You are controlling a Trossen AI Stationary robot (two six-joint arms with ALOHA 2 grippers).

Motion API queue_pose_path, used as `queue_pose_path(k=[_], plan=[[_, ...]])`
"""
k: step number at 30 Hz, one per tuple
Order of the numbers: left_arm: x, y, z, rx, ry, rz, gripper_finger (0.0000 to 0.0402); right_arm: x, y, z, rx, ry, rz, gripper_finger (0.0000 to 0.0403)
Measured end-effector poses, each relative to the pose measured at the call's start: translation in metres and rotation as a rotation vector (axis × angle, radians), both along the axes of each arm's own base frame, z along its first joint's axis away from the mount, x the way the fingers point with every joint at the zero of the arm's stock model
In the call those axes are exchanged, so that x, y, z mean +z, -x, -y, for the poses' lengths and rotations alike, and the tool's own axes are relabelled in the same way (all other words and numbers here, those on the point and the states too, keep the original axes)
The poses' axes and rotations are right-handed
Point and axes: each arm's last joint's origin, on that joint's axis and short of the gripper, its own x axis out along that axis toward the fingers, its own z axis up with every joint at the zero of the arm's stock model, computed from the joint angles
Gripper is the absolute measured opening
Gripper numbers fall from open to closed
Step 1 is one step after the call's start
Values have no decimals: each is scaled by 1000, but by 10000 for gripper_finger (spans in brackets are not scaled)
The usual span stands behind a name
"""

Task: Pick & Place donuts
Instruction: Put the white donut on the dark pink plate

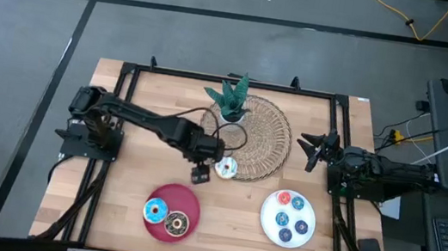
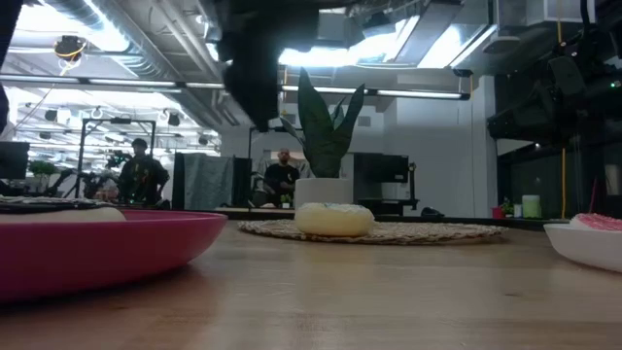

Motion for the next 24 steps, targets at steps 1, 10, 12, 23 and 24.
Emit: queue_pose_path(k=[1,10,12,23,24], plan=[[3,-4,-2,11,-14,-2,267,0,0,0,-1,0,0,140],[11,-43,-14,249,-25,93,267,0,0,0,-1,0,0,140],[5,-46,-15,330,-36,92,267,0,0,0,0,-1,1,140],[-24,-64,-11,614,-9,143,267,0,0,0,0,-1,1,140],[-28,-66,-10,630,2,146,267,0,0,0,0,-1,1,140]])
